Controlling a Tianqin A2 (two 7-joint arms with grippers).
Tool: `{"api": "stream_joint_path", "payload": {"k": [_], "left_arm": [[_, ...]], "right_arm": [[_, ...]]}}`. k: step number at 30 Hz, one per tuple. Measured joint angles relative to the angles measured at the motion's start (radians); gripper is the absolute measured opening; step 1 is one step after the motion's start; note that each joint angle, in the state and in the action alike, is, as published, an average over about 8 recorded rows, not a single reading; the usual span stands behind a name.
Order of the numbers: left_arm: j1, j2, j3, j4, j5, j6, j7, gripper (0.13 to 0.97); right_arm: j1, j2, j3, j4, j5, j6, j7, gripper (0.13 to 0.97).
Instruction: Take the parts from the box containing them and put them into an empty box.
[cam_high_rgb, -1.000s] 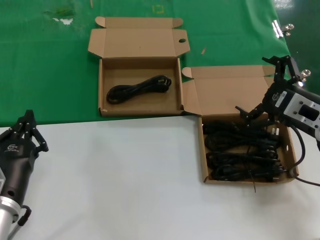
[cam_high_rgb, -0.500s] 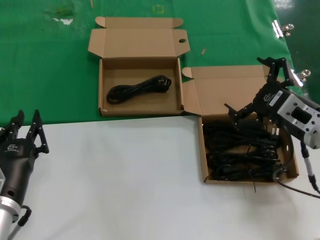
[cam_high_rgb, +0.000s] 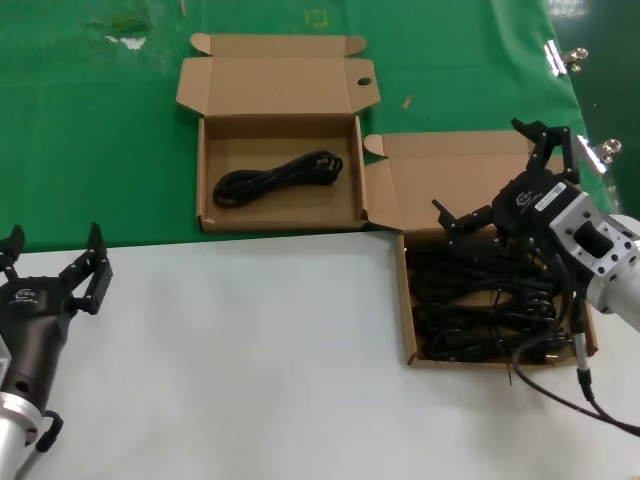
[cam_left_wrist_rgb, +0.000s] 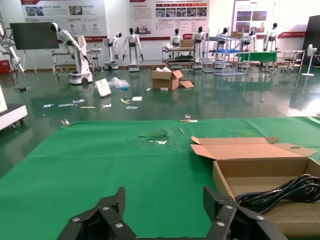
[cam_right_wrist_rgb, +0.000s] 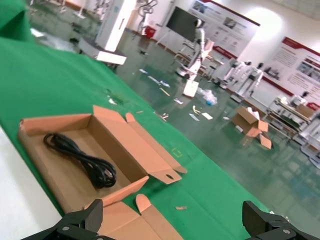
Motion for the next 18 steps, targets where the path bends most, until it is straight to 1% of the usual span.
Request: {"api": "stream_joint_path", "payload": {"k": [2, 3, 11, 12, 18], "left_arm": [[0.0, 0.0, 0.0, 0.0, 0.0, 0.0, 0.0, 0.481], [0.0, 0.0, 0.0, 0.0, 0.0, 0.0, 0.0, 0.481], [0.0, 0.0, 0.0, 0.0, 0.0, 0.0, 0.0, 0.696], [0.0, 0.0, 0.0, 0.0, 0.0, 0.0, 0.0, 0.696], [0.0, 0.0, 0.0, 0.0, 0.0, 0.0, 0.0, 0.813]], "right_arm": [[-0.013, -0.015, 0.013, 0.005, 0.005, 0.007, 0.002, 0.966], [-0.02, -0.022, 0.02, 0.007, 0.008, 0.011, 0.003, 0.966], [-0.072, -0.081, 0.072, 0.027, 0.03, 0.04, 0.01, 0.966], [-0.078, -0.089, 0.078, 0.029, 0.033, 0.044, 0.011, 0.966], [-0.118, -0.133, 0.117, 0.043, 0.049, 0.066, 0.016, 0.966]]}}
